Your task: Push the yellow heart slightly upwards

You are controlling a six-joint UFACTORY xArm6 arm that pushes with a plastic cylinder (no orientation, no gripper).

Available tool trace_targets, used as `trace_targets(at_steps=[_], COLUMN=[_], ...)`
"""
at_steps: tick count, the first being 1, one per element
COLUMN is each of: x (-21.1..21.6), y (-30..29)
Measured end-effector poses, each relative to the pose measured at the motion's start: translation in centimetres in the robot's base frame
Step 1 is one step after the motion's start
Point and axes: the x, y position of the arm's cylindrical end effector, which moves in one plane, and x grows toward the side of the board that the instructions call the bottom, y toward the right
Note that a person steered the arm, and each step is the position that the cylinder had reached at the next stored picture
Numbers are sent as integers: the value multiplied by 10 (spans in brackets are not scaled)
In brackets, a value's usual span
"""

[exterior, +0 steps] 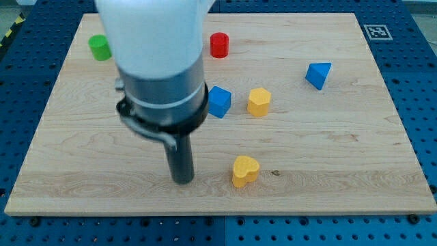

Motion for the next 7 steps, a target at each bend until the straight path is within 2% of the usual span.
trace_targets(at_steps=[1,4,5,7], x=[29,23,14,-1], y=[19,99,102,63])
